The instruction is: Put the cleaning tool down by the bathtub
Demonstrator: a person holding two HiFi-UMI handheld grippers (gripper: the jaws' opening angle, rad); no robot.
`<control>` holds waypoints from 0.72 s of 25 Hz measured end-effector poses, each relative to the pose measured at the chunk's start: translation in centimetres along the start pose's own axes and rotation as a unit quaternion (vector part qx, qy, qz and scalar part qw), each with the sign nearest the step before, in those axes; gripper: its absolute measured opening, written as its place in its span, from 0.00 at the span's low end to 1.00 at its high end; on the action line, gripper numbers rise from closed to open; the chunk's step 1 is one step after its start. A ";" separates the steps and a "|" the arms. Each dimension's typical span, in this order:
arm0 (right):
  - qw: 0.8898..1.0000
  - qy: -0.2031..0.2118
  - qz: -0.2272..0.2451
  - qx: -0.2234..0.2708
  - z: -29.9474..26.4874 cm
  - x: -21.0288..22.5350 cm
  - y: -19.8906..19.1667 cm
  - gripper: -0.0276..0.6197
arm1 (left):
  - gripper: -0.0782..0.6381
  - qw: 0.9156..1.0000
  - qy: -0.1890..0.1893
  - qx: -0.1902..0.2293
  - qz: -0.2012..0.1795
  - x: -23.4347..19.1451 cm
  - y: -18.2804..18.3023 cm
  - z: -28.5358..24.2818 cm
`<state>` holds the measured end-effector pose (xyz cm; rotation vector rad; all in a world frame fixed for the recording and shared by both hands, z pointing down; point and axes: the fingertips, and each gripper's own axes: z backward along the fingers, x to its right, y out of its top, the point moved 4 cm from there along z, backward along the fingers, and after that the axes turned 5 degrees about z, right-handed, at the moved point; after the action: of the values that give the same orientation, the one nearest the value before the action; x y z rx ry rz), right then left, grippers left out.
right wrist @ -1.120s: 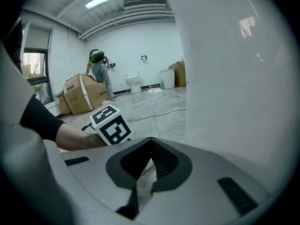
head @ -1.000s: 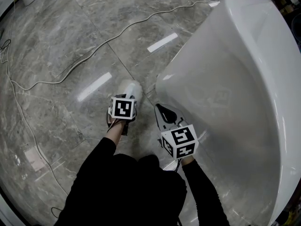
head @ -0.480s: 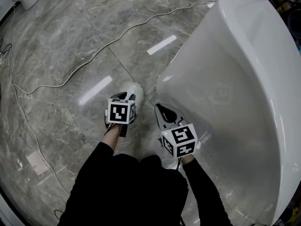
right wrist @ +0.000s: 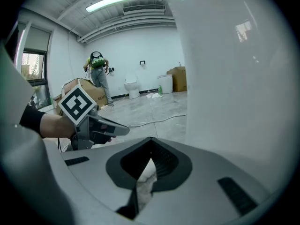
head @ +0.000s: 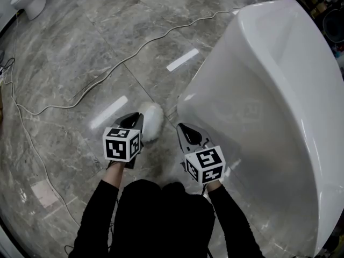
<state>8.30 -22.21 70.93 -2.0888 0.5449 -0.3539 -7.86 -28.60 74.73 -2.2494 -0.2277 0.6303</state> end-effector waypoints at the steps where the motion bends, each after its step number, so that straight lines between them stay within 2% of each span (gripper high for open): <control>1: 1.000 -0.002 -0.001 0.001 0.2 0.0 0.2 0.04 | 0.16 1.000 -0.003 0.008 -0.003 0.1 0.4 0.6; 9: 1.000 -0.020 -0.008 0.009 1.7 0.4 0.8 0.04 | 0.13 0.999 -0.025 0.046 -0.016 1.2 2.2 4.5; 18: 1.000 -0.014 -0.021 0.013 2.0 0.2 1.0 0.04 | 0.12 0.996 -0.060 0.054 -0.037 1.8 2.3 7.2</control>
<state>9.12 -21.31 69.01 -2.0799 0.4789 -0.3532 -10.02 -24.96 68.18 -2.0932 -0.3272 0.7220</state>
